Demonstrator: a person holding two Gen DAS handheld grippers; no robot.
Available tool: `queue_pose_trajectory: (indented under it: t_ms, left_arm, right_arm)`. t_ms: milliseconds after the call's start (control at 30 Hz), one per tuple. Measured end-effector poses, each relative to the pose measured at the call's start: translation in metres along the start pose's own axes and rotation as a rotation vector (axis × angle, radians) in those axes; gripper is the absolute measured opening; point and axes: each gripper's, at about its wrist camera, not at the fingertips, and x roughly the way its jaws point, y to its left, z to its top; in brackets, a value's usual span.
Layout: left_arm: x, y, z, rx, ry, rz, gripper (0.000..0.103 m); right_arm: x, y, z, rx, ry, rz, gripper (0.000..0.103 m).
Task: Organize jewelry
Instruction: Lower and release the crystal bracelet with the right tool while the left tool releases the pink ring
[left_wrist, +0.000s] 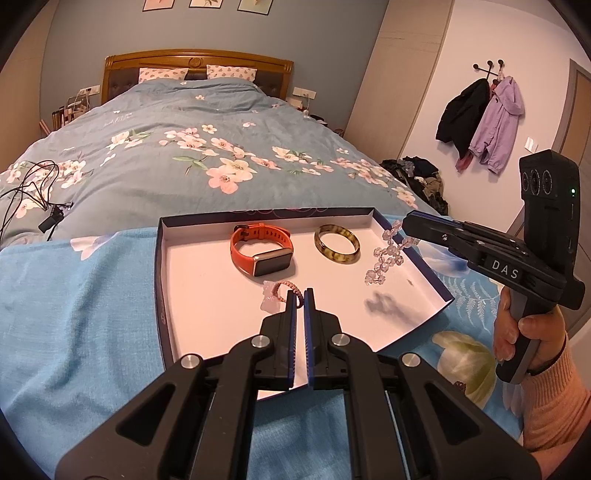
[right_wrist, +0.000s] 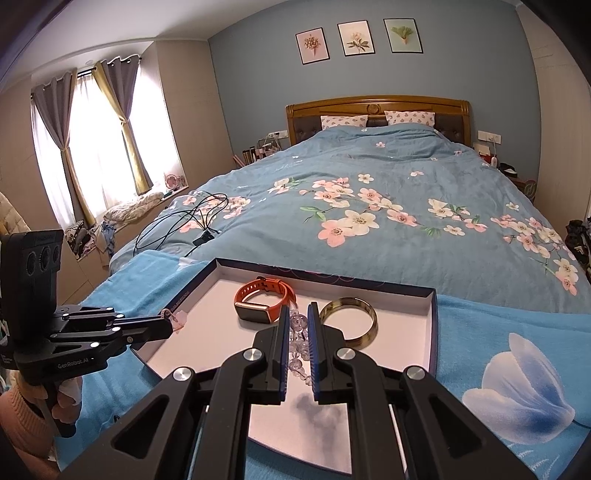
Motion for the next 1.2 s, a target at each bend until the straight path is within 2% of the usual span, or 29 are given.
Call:
queue_pose_trajectory:
  t_ms: [467,900,1200]
  left_arm:
    - [0.026,0.001,0.009,0.009,0.046,0.029,0.004]
    - [0.06,0.007,0.009,0.005,0.117,0.05,0.004]
    - [0.077,0.006,0.01,0.012,0.145,0.056,0.004]
  right_arm:
    - [0.023,-0.001,-0.002,0.009,0.04,0.01,0.008]
    - [0.047,-0.019,-0.013,0.039,0.136,-0.023,0.008]
    - [0.054,-0.029,-0.016,0.062,0.152,-0.051,0.008]
